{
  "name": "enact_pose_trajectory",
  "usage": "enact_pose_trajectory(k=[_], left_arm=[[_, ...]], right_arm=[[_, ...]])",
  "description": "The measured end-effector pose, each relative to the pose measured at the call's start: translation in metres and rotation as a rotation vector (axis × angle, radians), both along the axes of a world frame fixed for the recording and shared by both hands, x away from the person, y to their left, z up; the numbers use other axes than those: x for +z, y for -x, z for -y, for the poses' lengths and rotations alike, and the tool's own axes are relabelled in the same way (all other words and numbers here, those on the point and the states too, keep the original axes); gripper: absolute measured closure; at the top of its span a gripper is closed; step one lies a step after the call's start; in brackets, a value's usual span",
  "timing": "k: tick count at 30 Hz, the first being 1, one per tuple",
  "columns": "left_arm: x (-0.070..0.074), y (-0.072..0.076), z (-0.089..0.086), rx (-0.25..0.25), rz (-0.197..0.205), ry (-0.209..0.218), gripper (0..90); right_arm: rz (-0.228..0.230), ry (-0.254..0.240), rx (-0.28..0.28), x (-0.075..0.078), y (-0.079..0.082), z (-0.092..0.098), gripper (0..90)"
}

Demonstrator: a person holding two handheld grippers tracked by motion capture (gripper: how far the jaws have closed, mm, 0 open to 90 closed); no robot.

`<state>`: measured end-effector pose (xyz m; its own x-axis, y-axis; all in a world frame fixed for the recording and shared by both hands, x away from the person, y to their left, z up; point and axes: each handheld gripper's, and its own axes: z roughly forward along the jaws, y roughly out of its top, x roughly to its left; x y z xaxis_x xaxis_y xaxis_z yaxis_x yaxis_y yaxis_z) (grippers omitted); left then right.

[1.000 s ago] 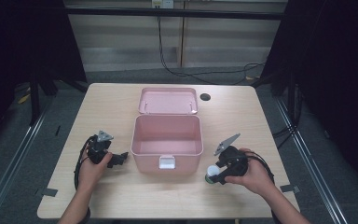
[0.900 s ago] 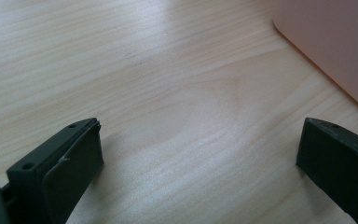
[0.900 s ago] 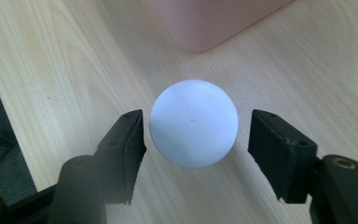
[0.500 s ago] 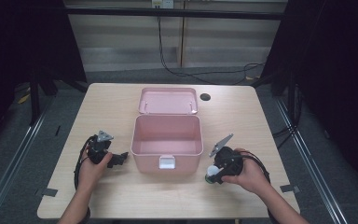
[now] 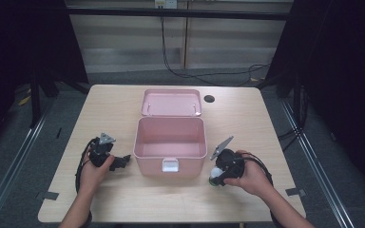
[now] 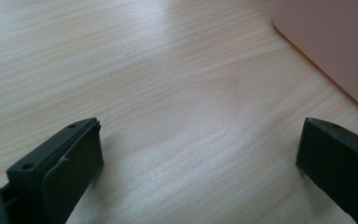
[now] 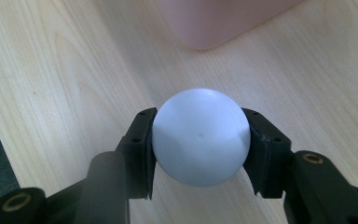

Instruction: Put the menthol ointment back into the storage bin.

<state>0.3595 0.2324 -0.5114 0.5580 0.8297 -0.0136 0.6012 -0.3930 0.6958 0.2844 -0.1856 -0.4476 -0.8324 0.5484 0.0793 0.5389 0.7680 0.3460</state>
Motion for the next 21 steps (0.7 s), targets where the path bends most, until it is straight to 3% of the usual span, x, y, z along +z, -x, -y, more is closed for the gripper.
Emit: enact_pose_trajectory(k=[7,21], left_arm=[[0.000,0.000,0.000,0.000,-0.001,0.001,0.0],[0.000,0.000,0.000,0.000,0.000,0.000,0.0]], right_arm=[[-0.007,0.037,0.013,0.004,0.000,-0.002,50.3],[-0.017,0.017,0.018,0.028,-0.004,-0.001,50.4]])
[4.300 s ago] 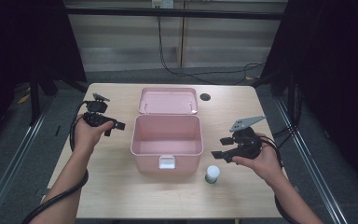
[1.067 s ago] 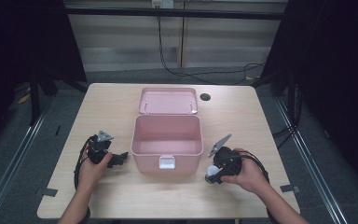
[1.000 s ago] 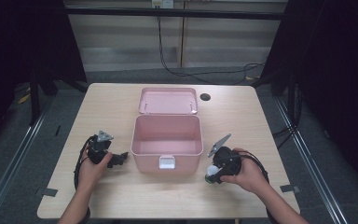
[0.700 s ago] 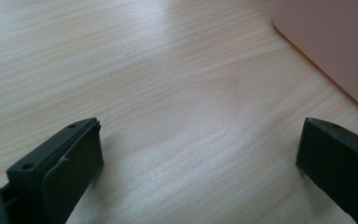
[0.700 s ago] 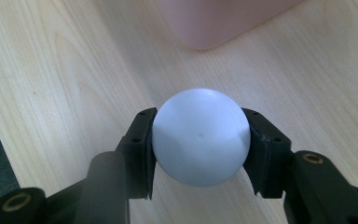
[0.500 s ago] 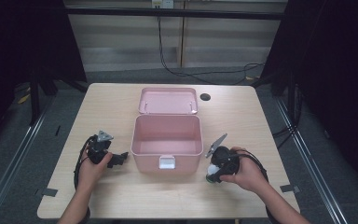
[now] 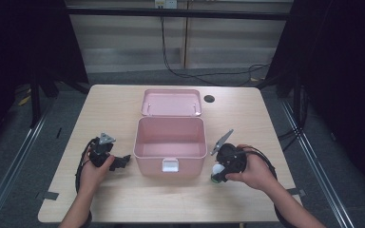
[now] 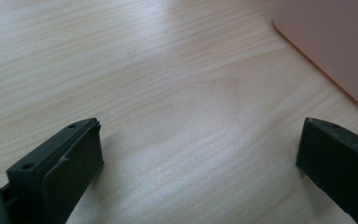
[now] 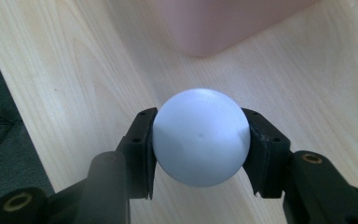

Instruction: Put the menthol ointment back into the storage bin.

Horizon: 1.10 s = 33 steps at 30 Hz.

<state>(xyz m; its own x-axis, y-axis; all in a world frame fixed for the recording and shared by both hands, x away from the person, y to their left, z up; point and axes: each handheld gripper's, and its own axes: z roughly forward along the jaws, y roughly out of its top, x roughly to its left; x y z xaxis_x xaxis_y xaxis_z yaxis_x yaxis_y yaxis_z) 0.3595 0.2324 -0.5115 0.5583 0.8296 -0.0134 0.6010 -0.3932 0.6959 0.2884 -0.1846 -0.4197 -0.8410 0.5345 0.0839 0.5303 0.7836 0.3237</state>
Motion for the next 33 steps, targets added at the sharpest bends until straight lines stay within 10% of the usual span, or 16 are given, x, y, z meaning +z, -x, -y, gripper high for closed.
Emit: enact_pose_trajectory(k=[33], left_arm=[[0.000,0.000,0.000,0.000,0.000,0.000,0.0]], right_arm=[[0.007,-0.025,-0.036,0.057,-0.014,0.013,50.5]])
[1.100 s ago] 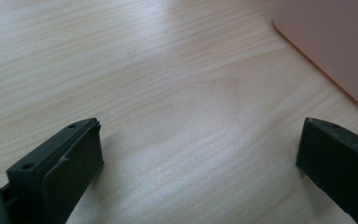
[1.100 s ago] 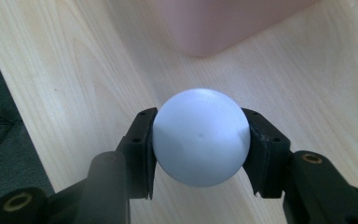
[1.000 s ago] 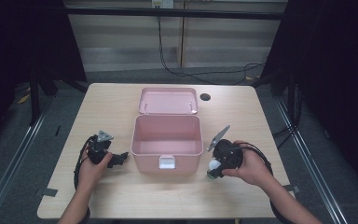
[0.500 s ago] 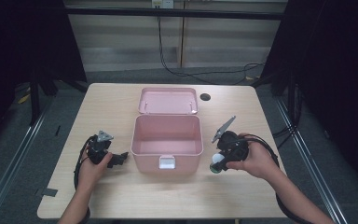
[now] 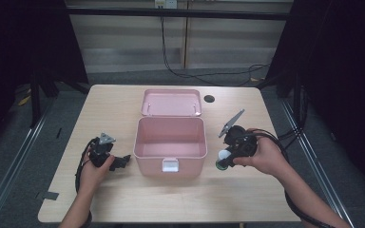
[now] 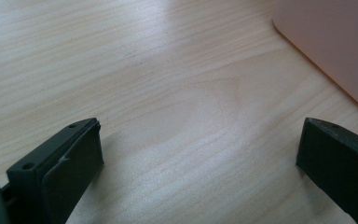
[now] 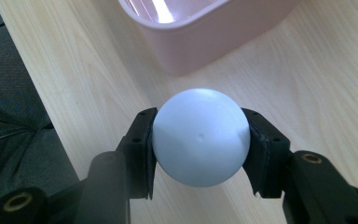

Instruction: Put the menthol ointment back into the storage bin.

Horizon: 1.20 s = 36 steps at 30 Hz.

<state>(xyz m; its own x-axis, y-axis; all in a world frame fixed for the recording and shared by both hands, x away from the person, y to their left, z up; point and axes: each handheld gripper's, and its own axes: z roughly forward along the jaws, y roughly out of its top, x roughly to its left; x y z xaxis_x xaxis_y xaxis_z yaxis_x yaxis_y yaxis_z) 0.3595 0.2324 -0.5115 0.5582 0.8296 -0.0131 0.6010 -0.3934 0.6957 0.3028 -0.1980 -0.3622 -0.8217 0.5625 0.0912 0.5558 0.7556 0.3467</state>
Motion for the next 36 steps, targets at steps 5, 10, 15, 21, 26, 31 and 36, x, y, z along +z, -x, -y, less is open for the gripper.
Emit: enact_pose_trajectory(k=[5,10,15,21,26,31,36], left_arm=[[0.000,0.000,0.000,-0.001,0.001,-0.002,0.0],[0.000,0.000,0.000,-0.001,0.001,-0.002,0.0],[0.000,0.000,0.000,-0.001,0.001,-0.002,0.0],[0.000,0.000,0.000,-0.001,0.001,-0.002,0.0],[0.000,0.000,0.000,-0.001,0.000,-0.002,0.0],[0.000,0.000,0.000,-0.002,-0.002,-0.003,0.0],[0.000,0.000,0.000,-0.002,-0.001,-0.003,0.0]], right_arm=[[0.003,0.011,-0.006,0.010,-0.004,0.001,50.5],[0.011,0.006,-0.004,0.019,-0.008,0.002,50.5],[0.007,0.003,-0.021,0.026,-0.012,0.003,50.5],[0.014,0.007,-0.039,0.036,-0.018,0.003,50.5],[0.010,0.011,-0.047,0.044,-0.022,0.001,50.5],[0.008,0.019,-0.052,0.051,-0.026,-0.001,50.5],[0.007,0.023,-0.063,0.058,-0.031,-0.006,50.5]])
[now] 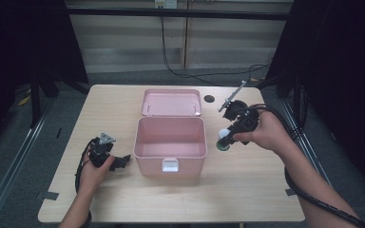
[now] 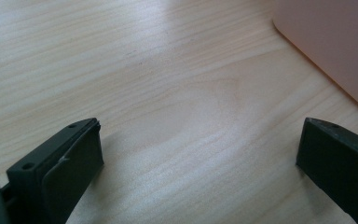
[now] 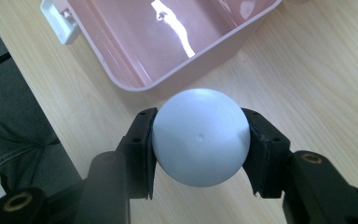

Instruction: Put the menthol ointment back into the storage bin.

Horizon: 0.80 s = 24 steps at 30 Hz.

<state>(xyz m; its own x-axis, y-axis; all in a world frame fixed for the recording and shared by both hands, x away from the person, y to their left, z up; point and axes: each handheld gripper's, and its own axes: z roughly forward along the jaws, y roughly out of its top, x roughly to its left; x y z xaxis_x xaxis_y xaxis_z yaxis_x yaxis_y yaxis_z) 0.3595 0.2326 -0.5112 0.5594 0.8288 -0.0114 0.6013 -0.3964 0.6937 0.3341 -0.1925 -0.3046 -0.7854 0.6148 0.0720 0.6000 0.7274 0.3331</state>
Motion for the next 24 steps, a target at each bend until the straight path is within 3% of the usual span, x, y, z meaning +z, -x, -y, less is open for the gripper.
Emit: enact_pose_trajectory(k=[24], left_arm=[[0.000,0.000,0.000,0.000,0.000,0.000,0.0]], right_arm=[[-0.028,0.008,-0.018,0.016,-0.021,-0.034,50.5]])
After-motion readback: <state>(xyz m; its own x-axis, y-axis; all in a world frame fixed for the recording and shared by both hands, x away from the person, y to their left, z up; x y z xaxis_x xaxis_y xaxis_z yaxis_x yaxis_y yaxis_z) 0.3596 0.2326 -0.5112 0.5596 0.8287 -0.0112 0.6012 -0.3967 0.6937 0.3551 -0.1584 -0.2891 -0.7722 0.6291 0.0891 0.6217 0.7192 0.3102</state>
